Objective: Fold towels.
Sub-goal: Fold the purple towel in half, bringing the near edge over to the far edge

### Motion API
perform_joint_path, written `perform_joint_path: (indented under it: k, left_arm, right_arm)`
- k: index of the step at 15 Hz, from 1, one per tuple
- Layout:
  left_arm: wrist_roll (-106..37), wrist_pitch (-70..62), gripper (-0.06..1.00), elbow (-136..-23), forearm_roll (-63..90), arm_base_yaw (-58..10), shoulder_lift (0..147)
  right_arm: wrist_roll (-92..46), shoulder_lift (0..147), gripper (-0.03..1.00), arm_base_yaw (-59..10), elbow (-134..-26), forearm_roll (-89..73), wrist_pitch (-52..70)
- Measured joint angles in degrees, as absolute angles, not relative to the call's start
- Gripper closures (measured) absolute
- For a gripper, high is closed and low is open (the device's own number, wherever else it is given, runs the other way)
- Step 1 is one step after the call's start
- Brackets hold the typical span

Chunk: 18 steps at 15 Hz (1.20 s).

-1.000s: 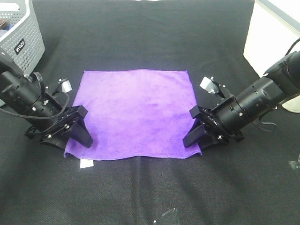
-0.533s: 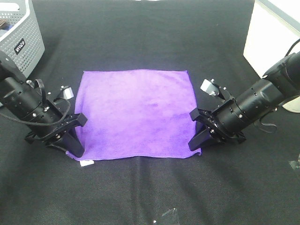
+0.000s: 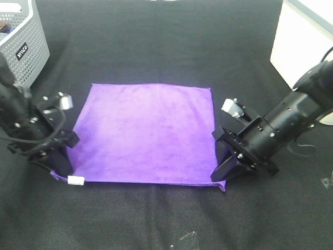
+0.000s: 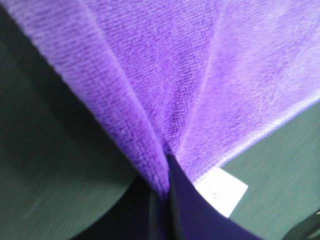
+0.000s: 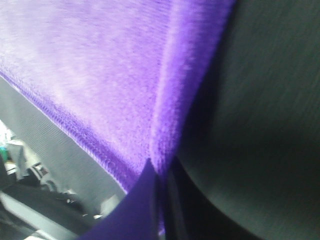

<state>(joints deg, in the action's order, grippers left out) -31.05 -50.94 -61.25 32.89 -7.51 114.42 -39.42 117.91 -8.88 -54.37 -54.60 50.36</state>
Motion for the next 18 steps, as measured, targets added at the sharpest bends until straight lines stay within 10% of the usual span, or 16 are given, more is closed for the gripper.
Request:
perform_joint_path:
  k: [7, 18]
  left_arm:
    - [-29.51, -52.48, 0.94, -61.02, 33.4, -6.59, 109.66]
    - [-28.13, -48.99, 0.94, -89.78, 34.38, -6.25, 123.99]
  right_arm:
    - [-35.24, 109.26, 0.96, -9.11, -54.55, -51.8, 51.8]
    - [-23.03, 126.28, 0.96, -9.05, -94.71, -39.71, 52.02]
